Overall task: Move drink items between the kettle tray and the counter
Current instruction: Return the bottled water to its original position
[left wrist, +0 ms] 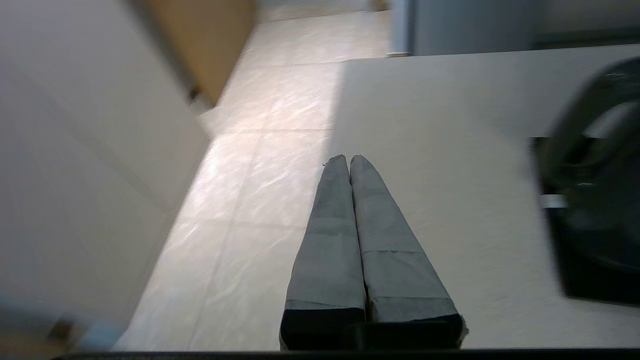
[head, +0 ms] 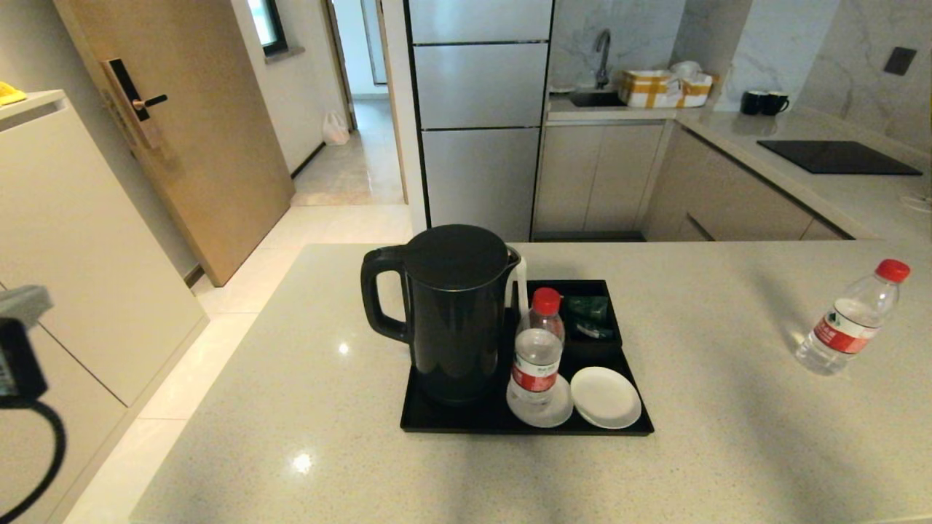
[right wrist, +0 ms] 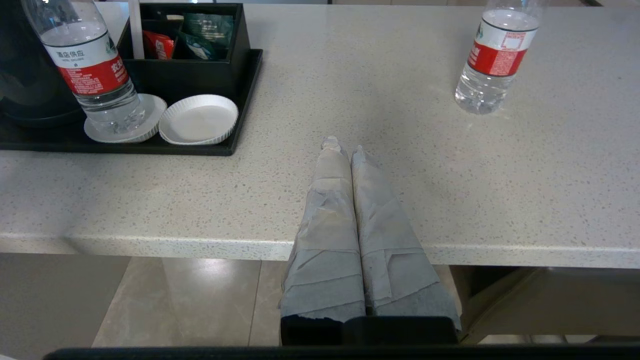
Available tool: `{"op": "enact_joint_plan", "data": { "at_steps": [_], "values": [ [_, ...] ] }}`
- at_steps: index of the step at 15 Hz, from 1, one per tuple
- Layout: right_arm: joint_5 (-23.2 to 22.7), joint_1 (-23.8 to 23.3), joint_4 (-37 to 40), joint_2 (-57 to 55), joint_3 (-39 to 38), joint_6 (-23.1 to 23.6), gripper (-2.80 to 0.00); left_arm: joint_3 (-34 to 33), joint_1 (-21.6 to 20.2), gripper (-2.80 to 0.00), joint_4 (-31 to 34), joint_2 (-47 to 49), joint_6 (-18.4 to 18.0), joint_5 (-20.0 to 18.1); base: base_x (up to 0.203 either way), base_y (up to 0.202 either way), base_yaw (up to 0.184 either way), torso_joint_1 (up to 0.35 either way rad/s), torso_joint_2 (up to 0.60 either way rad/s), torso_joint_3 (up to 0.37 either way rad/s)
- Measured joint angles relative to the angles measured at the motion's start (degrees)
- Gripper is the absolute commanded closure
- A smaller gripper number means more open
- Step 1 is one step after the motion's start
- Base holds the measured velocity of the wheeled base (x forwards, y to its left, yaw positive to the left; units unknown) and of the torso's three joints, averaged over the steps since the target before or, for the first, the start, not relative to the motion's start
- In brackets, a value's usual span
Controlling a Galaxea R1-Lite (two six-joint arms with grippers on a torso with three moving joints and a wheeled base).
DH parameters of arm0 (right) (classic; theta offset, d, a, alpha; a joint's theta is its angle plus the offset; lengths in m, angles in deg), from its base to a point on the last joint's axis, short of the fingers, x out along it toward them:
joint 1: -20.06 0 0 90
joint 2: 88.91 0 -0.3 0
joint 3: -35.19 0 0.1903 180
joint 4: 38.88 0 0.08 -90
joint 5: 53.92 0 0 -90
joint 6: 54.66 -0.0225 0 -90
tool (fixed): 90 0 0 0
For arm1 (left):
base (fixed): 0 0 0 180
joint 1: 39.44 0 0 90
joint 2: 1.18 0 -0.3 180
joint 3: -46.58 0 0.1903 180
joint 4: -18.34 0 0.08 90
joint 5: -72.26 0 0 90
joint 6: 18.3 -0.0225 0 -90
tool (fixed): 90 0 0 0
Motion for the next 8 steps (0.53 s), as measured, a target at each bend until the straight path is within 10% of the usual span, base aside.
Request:
{"op": "enact_joint_plan", "data": {
  "at_steps": [4,8],
  "values": [
    [0.0,-0.1,0.0,0.0,0.0,0.0,0.00,1.0,-9.5,0.00,13.9,-13.0,1.5,-1.9,0.000,0.000,0.000,0.000,0.00,0.000],
    [0.0,0.0,0.0,0.0,0.0,0.0,0.00,-3.8,-15.0,0.00,27.0,-28.8,2.8,-13.0,0.000,0.000,0.000,0.000,0.00,0.000]
  ]
}}
